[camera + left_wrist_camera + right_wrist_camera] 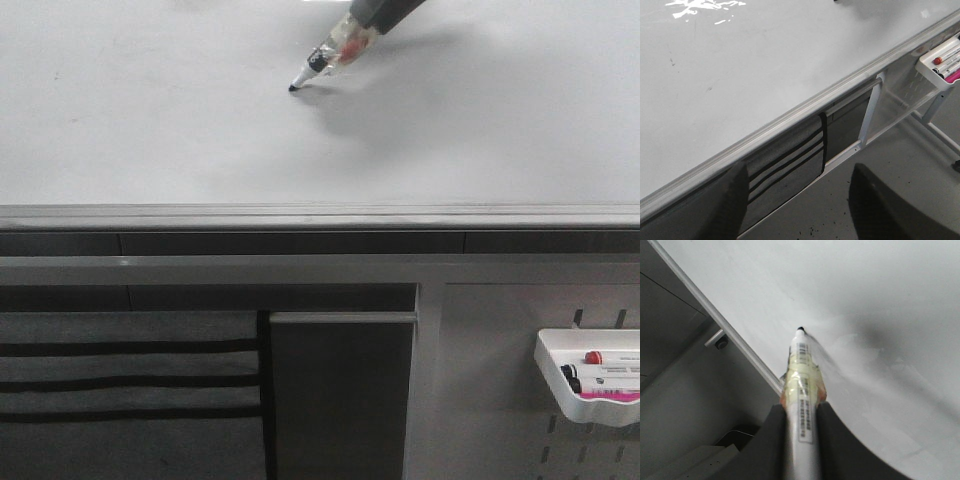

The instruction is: Write number 3 on whiteboard

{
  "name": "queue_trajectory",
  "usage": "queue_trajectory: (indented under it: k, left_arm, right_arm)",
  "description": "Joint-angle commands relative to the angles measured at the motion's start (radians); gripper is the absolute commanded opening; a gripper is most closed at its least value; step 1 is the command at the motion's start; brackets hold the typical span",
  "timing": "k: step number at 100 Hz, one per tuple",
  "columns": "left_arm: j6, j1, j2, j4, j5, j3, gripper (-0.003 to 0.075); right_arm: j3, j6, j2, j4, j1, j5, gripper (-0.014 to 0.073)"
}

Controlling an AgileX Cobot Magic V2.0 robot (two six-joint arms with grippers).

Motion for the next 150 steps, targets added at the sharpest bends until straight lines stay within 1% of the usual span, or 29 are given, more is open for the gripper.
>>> queue_trajectory:
  k: [1,25,31,38,46,52,65,83,113,129,142,150]
  left_arm:
    - [0.0,0.004,-0.003,-0.038,-0.043,-0.027,0.0408]
    - [0.0,0.004,-0.003,-0.038,-0.043,-0.027,0.0408]
    - [0.0,0.004,-0.003,-0.038,-0.043,-0.027,0.0408]
    - [0.0,0.004,-0.003,-0.038,-0.043,-0.027,0.0408]
    - [0.0,0.004,-0.003,-0.038,-0.043,-0.027,0.0408]
    - [0.0,0.004,-0.003,-0.038,-0.043,-0.027,0.0408]
    - [0.0,0.004,-0.003,-0.038,-0.043,-0.027,0.0408]
    - [0.0,0.004,-0.003,-0.038,-0.043,-0.027,0.0408]
    - [0.0,0.004,-0.003,-0.038,-0.043,-0.027,0.0408]
    - [0.0,0.004,-0.003,-0.038,-0.043,-0.027,0.0408]
    - [0.0,0.004,-0.003,-0.038,-0.044,-0.027,0.0408]
    - [0.0,0.004,-0.003,-0.038,-0.044,-0.027,0.0408]
  right_arm:
    - [-0.032,-0.001,-0.043,-0.001,-0.007,-0.056,0.0008]
    - [-0.032,0.055,-0.043,-0.069,-0.007,-0.068,0.0008]
    - [-0.032,0.091,-0.047,-0.101,-0.007,-0.068,0.0008]
    - [-0.032,0.094,-0.051,-0.121,-0.007,-0.041,0.0008]
    - [-0.029,0.094,-0.055,-0.121,-0.007,0.002,0.0008]
    - [-0.016,0.094,-0.053,-0.106,-0.005,0.007,0.0008]
    - [0.001,0.092,-0.023,-0.094,0.027,-0.036,0.0008]
    - [-0.001,0.094,-0.009,-0.08,0.029,-0.076,0.0008]
    - [0.006,0.099,-0.027,-0.099,0.008,0.05,0.0008]
    - [0.063,0.084,-0.02,-0.069,0.054,-0.041,0.0008]
    - [0.063,0.084,0.002,-0.069,0.096,-0.125,0.0008]
    - [0.058,0.084,0.006,-0.066,0.103,-0.126,0.0008]
